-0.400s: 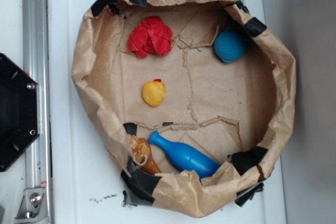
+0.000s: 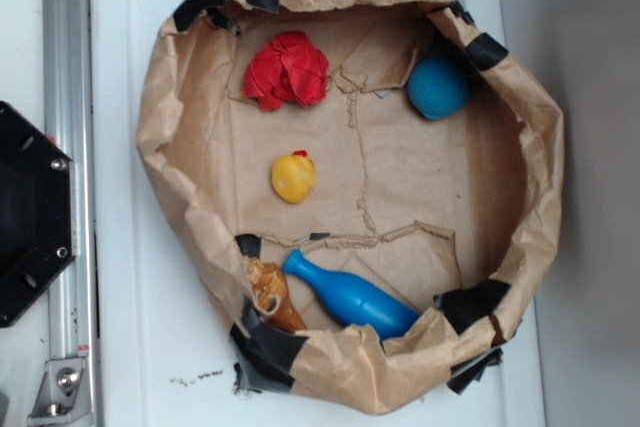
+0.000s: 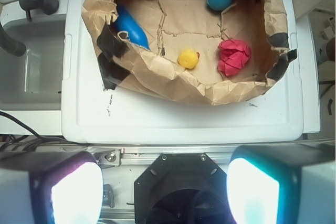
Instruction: Grab the shell.
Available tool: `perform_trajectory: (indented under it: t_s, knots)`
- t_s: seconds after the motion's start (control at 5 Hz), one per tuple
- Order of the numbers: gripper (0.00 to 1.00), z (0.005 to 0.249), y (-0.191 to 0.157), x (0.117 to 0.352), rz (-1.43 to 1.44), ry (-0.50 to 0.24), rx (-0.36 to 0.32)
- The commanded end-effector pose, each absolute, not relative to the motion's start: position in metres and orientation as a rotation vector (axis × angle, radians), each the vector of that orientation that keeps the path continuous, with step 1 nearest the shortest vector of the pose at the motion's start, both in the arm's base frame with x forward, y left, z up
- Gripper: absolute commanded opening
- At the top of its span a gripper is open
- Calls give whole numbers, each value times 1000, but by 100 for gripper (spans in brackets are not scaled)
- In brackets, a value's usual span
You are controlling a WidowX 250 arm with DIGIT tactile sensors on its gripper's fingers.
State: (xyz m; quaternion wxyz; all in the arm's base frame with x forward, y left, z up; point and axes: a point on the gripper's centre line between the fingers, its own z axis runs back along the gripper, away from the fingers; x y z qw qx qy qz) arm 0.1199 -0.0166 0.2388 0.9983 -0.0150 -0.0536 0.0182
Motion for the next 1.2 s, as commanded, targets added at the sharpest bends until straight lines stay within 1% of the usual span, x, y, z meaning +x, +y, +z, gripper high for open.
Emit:
perform_trajectory:
  t_s: [0.0,0.2,0.4,0.6,0.8,1.0]
  knots:
    - [100,190,12,195,196,-83,28]
    - [100,179,18,226,291,-11,-48]
    - [100,155,22,239,345,58,-96]
    - [100,123,17,244,380,173,-178]
    - [100,99,-1,245,339,266,-201]
    - [100,70,-15,252,314,314,-204]
